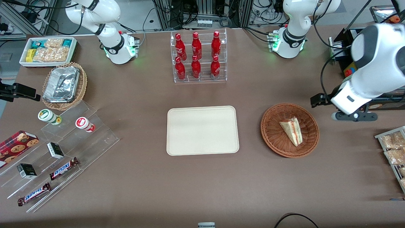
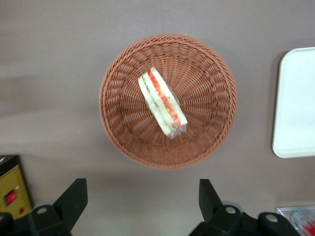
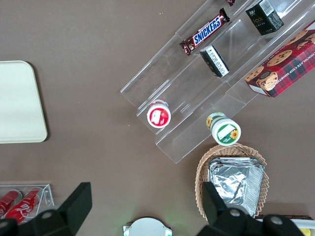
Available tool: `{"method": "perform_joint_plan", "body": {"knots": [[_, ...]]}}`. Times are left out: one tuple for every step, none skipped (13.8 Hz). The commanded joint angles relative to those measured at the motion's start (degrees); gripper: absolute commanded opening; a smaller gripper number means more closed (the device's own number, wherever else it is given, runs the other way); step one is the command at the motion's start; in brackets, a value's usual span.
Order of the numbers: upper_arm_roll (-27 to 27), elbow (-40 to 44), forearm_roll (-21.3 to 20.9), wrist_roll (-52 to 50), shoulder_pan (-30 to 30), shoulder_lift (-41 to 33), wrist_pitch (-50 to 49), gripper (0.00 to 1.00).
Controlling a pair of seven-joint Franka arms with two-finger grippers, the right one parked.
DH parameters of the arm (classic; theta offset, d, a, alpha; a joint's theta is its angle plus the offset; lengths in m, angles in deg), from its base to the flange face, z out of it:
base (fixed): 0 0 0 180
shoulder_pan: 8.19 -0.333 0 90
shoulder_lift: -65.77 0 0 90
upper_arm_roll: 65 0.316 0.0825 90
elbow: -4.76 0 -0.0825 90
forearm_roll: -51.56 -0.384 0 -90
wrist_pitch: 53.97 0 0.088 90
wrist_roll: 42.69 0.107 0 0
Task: Place sandwich from basket to tray
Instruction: 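Move the left gripper over the wrapped sandwich in the wicker basket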
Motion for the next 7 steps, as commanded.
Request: {"method": "perform_joint_plan", "body": {"knots": [[0.03,-8.75,0.54,-0.21,0.01,-2.92,8.71,1.00],[0.03,-10.86,0.45,-0.21,0.01,-3.19,11.53,1.00],[0.03,-12.62,0.54,-0.38,0.01,-3.28,13.82,1.00],[0.03,-14.03,0.62,-1.34,0.01,-3.19,16.01,1.00],[0.03,-15.00,0.71,-4.05,0.01,-2.84,17.69,1.00],[-0.06,-16.14,0.62,-7.90,0.18,-2.58,19.97,1.00],[-0.15,-17.03,0.62,-12.03,0.62,-2.49,21.64,1.00]]}}
